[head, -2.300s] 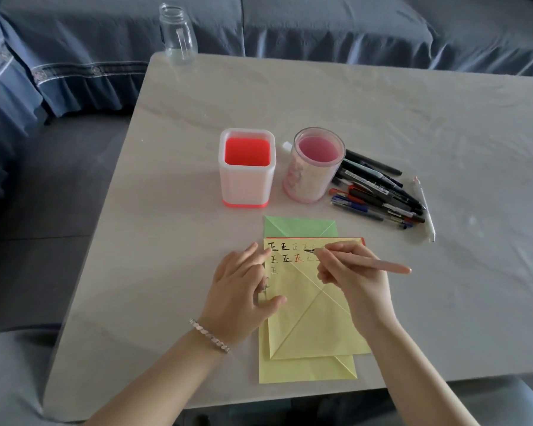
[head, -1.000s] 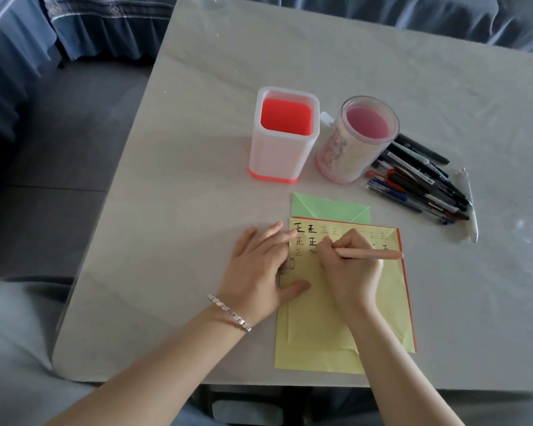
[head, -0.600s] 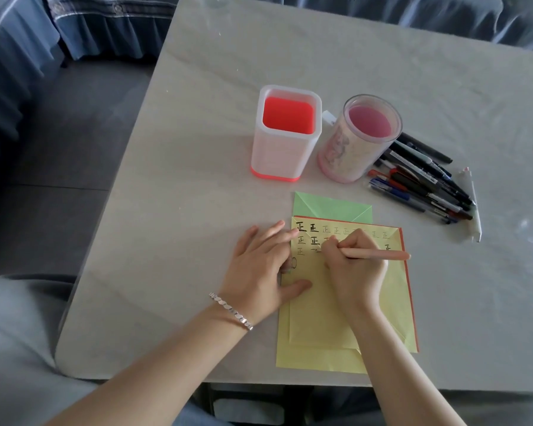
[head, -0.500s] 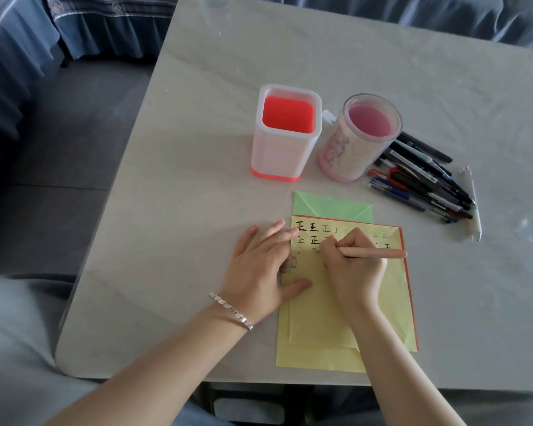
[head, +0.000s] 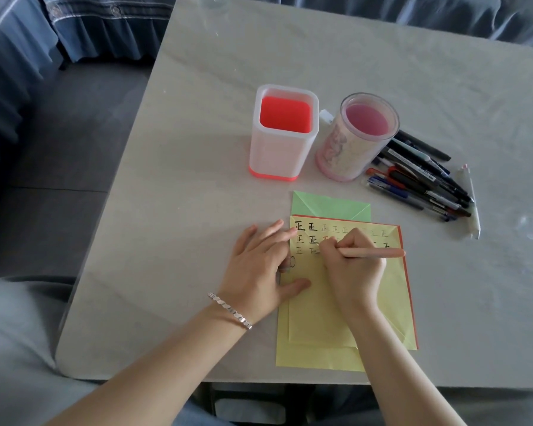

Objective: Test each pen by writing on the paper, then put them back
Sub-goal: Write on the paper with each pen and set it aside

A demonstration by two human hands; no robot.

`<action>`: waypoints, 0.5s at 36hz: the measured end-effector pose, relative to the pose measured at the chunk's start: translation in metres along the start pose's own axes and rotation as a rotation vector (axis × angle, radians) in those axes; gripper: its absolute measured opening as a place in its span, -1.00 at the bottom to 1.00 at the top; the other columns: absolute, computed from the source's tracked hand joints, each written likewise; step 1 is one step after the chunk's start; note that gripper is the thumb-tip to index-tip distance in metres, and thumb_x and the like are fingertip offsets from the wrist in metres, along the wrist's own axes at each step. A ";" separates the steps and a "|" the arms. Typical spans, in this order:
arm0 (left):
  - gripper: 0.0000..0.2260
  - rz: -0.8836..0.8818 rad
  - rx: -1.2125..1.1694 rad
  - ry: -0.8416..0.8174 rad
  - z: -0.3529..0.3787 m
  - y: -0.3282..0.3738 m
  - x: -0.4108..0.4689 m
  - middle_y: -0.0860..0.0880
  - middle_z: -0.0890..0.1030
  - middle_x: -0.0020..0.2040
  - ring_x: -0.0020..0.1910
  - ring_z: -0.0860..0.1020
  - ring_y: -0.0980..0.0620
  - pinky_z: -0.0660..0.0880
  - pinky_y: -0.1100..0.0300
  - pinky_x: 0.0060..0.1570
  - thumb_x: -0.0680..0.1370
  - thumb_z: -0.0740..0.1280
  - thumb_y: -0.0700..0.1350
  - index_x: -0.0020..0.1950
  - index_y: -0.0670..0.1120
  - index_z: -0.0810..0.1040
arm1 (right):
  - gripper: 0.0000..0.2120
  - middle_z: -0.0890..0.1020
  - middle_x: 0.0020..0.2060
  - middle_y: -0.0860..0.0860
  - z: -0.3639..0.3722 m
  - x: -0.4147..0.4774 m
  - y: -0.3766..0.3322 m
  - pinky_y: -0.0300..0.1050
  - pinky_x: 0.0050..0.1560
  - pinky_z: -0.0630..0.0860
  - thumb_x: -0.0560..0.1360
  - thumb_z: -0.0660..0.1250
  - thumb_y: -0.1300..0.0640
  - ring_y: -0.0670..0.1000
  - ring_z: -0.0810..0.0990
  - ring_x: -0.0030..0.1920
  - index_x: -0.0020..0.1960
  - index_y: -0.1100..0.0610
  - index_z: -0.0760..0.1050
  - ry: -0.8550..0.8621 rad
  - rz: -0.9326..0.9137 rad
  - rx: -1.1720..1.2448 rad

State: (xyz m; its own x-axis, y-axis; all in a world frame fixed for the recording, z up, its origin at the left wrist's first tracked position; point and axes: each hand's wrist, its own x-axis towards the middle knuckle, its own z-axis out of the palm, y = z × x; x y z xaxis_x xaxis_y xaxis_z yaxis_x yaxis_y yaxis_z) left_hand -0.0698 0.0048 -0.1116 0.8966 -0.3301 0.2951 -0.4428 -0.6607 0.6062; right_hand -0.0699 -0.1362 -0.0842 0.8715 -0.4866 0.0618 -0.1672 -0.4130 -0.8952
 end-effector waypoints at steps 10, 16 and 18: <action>-0.68 0.000 -0.002 -0.005 -0.001 0.000 0.000 0.01 0.58 0.19 0.29 0.39 0.04 0.11 0.13 0.29 0.28 0.33 0.21 -0.31 0.05 0.27 | -0.69 0.31 -0.55 0.00 0.000 0.001 0.000 -0.35 -0.46 0.23 0.35 0.36 0.34 -0.11 0.30 -0.47 -0.45 0.25 0.28 -0.024 0.012 0.005; -0.70 -0.008 -0.010 -0.009 0.000 -0.001 0.000 0.03 0.57 0.19 0.31 0.34 0.09 0.07 0.14 0.30 0.30 0.26 0.23 -0.32 0.02 0.32 | -0.68 0.30 -0.55 -0.01 0.001 0.000 -0.001 -0.36 -0.48 0.22 0.36 0.36 0.32 -0.13 0.27 -0.49 -0.46 0.22 0.26 -0.028 0.027 0.004; -0.67 -0.009 0.005 -0.010 0.001 -0.001 0.000 0.03 0.57 0.19 0.31 0.33 0.11 0.06 0.15 0.31 0.30 0.26 0.23 -0.33 -0.03 0.37 | -0.66 0.29 -0.55 -0.01 0.001 0.000 -0.001 -0.36 -0.48 0.21 0.35 0.36 0.33 -0.14 0.27 -0.50 -0.46 0.20 0.25 -0.032 0.029 0.005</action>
State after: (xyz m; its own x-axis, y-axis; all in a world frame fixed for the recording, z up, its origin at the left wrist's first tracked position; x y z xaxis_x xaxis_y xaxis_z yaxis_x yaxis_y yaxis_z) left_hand -0.0694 0.0048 -0.1134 0.9003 -0.3312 0.2824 -0.4350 -0.6670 0.6048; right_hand -0.0690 -0.1354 -0.0840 0.8806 -0.4734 0.0222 -0.1901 -0.3957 -0.8985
